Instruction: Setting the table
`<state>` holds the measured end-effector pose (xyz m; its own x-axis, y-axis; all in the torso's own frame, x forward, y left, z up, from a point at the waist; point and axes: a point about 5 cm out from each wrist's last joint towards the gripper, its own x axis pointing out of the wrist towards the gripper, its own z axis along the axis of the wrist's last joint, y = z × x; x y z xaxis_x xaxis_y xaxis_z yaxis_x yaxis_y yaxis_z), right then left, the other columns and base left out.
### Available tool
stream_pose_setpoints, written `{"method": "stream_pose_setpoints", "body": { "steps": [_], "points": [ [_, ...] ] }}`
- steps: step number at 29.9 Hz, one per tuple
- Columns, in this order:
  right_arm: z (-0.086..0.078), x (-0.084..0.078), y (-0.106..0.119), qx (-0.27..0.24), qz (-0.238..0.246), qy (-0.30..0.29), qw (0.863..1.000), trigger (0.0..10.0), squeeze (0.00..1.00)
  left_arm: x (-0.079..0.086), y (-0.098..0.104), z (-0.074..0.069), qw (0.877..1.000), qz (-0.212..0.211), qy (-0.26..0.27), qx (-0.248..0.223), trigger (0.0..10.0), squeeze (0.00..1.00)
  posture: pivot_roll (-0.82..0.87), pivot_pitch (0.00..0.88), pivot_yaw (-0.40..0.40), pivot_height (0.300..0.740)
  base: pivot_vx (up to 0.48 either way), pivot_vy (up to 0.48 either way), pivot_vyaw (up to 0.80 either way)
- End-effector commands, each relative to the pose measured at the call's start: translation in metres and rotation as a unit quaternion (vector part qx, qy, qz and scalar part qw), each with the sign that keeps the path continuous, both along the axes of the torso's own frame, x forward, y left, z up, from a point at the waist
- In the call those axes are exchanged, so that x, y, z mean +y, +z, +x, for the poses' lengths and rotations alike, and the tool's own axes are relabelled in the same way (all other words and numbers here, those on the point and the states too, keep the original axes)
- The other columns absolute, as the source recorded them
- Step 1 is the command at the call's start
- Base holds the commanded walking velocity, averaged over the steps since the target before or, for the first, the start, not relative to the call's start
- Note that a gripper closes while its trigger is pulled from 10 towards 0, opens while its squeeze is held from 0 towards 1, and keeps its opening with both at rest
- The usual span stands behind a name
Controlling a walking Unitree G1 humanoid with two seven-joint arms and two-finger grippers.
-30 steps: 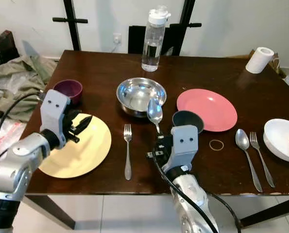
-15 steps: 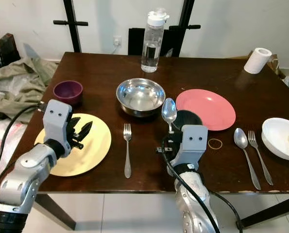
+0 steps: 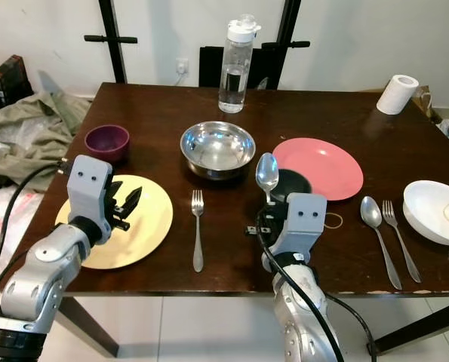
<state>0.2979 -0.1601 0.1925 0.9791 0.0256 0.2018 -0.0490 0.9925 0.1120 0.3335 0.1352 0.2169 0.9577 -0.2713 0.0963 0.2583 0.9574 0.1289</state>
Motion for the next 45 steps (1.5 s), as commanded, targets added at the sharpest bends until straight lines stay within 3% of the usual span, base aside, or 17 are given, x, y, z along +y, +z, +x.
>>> {"method": "stream_pose_setpoints", "body": {
  "steps": [1, 45],
  "points": [
    [0.0001, -0.0028, -0.0032, 0.002, 0.004, -0.001, 1.000, 10.0, 0.00, 0.0007, -0.0044, -0.0028, 1.000, 0.000, 0.004, 0.001, 10.0, 0.00, 0.06, 0.136, 0.056, 0.740, -0.337, 0.000, 0.00],
    [-0.0015, -0.0003, -0.0103, 0.013, 0.006, 0.014, 1.000, 10.0, 0.00, -0.0006, -0.0050, -0.0011, 1.000, -0.003, 0.004, 0.000, 10.0, 0.00, 0.06, 0.135, 0.057, 0.740, -0.332, 0.000, 0.00]
  ]
}}
